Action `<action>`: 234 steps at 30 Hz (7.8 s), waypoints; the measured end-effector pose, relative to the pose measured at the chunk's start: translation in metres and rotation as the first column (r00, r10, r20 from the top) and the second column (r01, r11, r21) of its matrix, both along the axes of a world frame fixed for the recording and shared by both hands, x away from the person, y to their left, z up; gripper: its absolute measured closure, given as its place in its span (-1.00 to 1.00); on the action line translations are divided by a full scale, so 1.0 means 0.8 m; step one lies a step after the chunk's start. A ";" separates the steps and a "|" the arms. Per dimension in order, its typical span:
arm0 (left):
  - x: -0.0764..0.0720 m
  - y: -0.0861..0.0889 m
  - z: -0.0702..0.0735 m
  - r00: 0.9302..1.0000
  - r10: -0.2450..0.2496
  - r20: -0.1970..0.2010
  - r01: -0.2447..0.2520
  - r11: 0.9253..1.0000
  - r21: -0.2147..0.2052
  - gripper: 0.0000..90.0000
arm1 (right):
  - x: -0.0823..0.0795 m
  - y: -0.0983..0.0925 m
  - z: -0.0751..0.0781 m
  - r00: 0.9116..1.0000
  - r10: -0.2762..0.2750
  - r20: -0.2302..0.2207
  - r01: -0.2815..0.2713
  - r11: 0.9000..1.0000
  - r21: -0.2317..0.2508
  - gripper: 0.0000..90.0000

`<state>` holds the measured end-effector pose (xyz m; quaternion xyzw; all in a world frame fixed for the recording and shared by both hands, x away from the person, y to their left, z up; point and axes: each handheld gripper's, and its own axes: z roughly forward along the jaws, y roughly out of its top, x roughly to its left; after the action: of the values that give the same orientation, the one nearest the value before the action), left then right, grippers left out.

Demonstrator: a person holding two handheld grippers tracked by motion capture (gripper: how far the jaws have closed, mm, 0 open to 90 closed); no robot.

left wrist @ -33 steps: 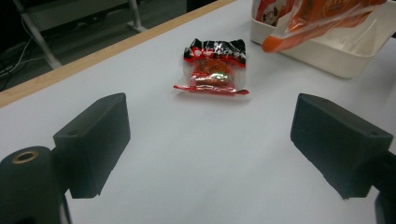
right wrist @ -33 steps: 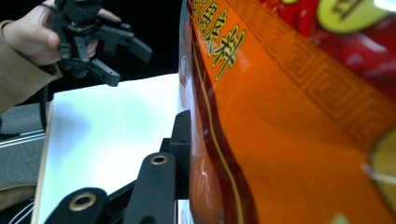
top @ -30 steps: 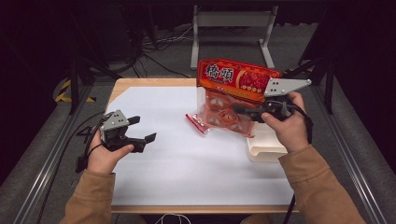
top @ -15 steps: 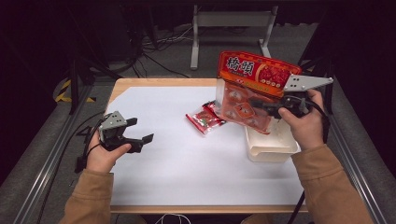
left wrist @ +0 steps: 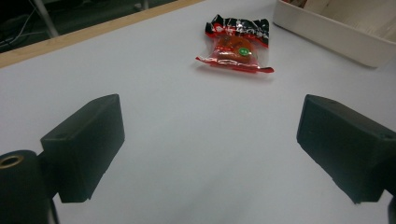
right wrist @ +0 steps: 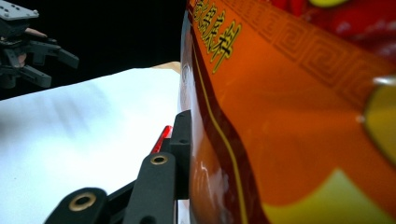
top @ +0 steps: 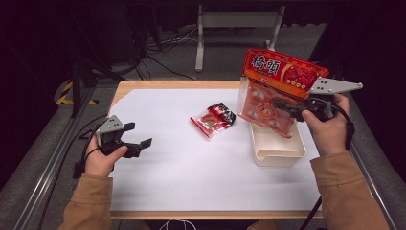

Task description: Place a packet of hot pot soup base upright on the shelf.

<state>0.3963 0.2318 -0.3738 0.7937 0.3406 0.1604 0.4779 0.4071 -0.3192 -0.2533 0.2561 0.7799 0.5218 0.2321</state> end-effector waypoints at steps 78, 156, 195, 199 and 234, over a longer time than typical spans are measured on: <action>0.003 -0.001 -0.005 0.999 -0.031 -0.025 0.031 1.000 0.002 -0.82 | 0.018 -0.048 -0.113 0.978 -0.149 -0.145 0.151 0.989 0.003 0.56; 0.004 -0.005 -0.007 0.998 -0.040 -0.044 0.039 0.999 -0.017 -0.83 | -0.093 -0.102 -0.087 0.917 -0.393 -0.067 0.394 0.919 0.003 -0.48; 0.022 -0.027 -0.015 0.999 0.023 -0.042 -0.026 0.998 -0.055 -0.69 | -0.120 0.029 -0.137 0.996 -0.040 -0.080 0.044 0.998 0.050 -0.51; 0.031 -0.033 -0.012 0.999 0.009 -0.043 -0.012 0.997 -0.082 -0.69 | -0.120 0.039 -0.141 0.997 -0.020 -0.080 0.024 0.998 0.052 -0.51; 0.120 -0.139 -0.028 0.992 -0.110 -0.061 0.103 0.989 -0.106 -0.64 | -0.098 0.065 -0.146 0.996 0.035 -0.083 -0.032 0.999 0.034 -0.49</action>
<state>0.4926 0.1206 -0.3959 0.7900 0.3214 0.0902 0.5143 0.3287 -0.2672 -0.3703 0.2683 0.7847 0.5269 0.1863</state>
